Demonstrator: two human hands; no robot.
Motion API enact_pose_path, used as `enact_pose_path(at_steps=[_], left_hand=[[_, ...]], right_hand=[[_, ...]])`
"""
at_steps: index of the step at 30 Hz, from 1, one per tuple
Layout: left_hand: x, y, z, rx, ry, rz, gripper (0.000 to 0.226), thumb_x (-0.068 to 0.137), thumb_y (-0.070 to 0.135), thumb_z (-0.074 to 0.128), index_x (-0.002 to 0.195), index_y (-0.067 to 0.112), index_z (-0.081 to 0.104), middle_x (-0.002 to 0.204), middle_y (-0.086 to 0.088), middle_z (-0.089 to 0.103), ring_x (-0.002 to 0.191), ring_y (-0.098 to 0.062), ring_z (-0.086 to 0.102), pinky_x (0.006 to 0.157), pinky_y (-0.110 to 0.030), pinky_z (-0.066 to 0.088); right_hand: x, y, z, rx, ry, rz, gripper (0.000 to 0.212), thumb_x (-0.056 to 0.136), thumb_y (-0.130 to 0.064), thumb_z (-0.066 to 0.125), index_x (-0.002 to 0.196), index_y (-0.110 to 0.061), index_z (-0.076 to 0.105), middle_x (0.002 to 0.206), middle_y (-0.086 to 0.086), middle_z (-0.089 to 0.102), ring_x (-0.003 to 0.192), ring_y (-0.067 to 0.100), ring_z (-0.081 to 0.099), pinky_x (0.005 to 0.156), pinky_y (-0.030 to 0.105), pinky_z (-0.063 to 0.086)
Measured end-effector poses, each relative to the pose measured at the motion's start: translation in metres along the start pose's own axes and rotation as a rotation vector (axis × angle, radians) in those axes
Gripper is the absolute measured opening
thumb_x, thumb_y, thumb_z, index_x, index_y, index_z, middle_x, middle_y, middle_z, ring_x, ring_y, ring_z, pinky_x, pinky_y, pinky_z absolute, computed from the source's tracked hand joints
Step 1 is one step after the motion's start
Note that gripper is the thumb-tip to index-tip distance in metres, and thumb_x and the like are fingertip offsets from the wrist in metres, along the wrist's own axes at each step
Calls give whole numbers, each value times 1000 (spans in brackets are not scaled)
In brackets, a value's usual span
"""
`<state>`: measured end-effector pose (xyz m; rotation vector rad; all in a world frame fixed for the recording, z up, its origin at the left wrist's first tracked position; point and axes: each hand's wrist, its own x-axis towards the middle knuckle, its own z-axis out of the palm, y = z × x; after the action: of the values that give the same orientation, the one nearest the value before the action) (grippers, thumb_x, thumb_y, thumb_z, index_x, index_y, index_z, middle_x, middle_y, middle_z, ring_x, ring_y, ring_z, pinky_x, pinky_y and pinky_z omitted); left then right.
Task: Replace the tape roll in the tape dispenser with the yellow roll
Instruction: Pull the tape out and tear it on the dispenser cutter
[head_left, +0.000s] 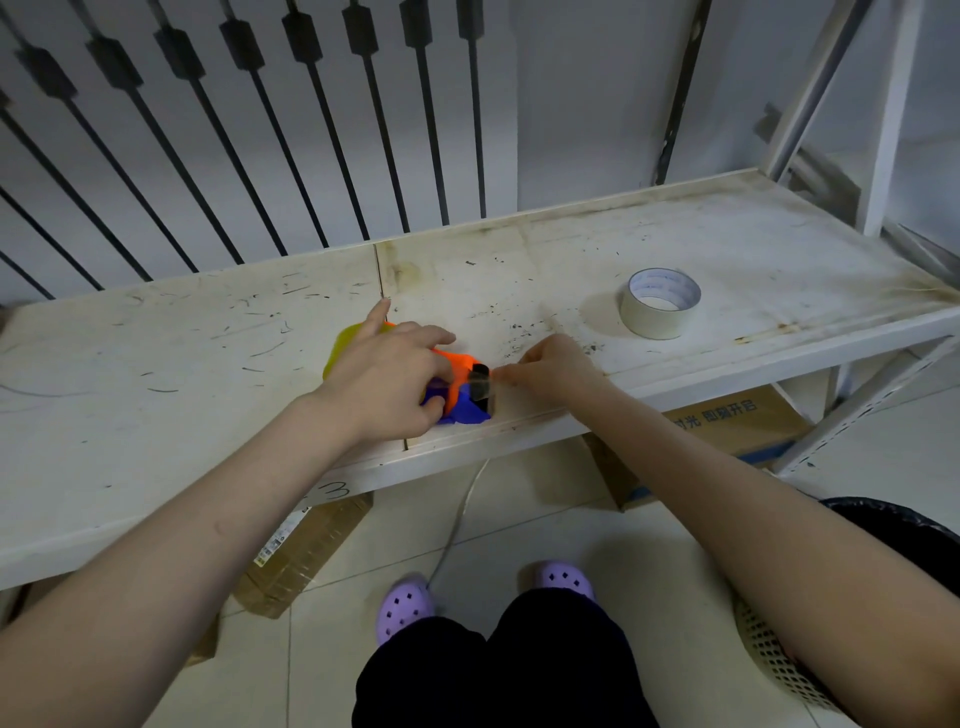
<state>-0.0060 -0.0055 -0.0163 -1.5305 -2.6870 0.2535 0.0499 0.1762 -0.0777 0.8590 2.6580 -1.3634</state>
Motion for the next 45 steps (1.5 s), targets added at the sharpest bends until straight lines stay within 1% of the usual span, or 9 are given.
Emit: enact_pose_path(at_steps=[7, 10, 12, 15, 21, 33, 37, 40, 45], left_hand=[[7, -4, 6, 58, 16, 32, 39, 81, 30, 51, 118, 35, 61, 134, 7, 53, 125, -17, 44, 117, -43, 11], [7, -7, 10, 61, 69, 56, 42, 84, 22, 47, 122, 35, 58, 125, 7, 59, 116, -18, 49, 98, -36, 30], [10, -8, 10, 42, 70, 55, 42, 85, 21, 45, 123, 33, 57, 125, 5, 58, 114, -19, 50, 90, -34, 32], [13, -6, 7, 64, 12, 23, 42, 87, 23, 45, 126, 34, 54, 138, 0, 48, 122, -22, 45, 96, -37, 32], [19, 2, 7, 183, -36, -39, 39, 89, 26, 44, 127, 25, 52, 144, -3, 39, 121, -27, 41, 94, -39, 32], [27, 8, 3, 277, -88, -113, 34, 90, 26, 47, 123, 19, 52, 122, -7, 50, 114, -27, 45, 94, -40, 34], [29, 10, 1, 288, -86, -103, 34, 90, 26, 45, 122, 17, 53, 125, -5, 50, 115, -27, 44, 96, -41, 33], [29, 12, 2, 309, -77, -101, 32, 91, 24, 44, 120, 15, 54, 124, -4, 51, 114, -27, 44, 95, -42, 33], [24, 12, 6, 285, -33, -159, 34, 89, 19, 43, 121, 12, 51, 124, -6, 47, 109, -28, 45, 89, -40, 34]], right_hand=[[8, 5, 6, -170, 141, -103, 35, 84, -43, 60, 63, -15, 52, 56, 2, 41, 56, 17, 43, 57, 30, 35], [14, -3, 0, -203, 139, -109, 38, 84, -41, 61, 58, -15, 50, 54, -1, 45, 55, 16, 47, 58, 31, 40], [17, -9, -4, -245, 151, -140, 34, 85, -41, 59, 63, -16, 55, 63, -1, 55, 63, 18, 55, 65, 33, 47], [21, -15, -6, -315, 153, -169, 31, 88, -40, 56, 84, -10, 63, 78, 5, 62, 76, 21, 61, 70, 35, 50], [34, -22, -6, -324, 146, -174, 36, 87, -41, 59, 90, -6, 64, 89, 11, 69, 81, 24, 64, 70, 35, 51], [50, -10, 19, -433, 476, -433, 30, 92, -38, 52, 96, -9, 56, 108, 11, 41, 90, 22, 46, 61, 30, 45], [52, -10, 20, -314, 408, -432, 30, 95, -38, 46, 93, -8, 48, 95, 11, 54, 69, 27, 56, 61, 41, 53], [54, -11, 18, -218, 322, -387, 29, 95, -39, 45, 89, -11, 45, 75, 8, 61, 66, 27, 59, 61, 44, 52], [53, -16, 6, 104, 110, -375, 22, 90, -35, 56, 90, -16, 45, 78, 3, 57, 73, 20, 57, 66, 37, 48]])
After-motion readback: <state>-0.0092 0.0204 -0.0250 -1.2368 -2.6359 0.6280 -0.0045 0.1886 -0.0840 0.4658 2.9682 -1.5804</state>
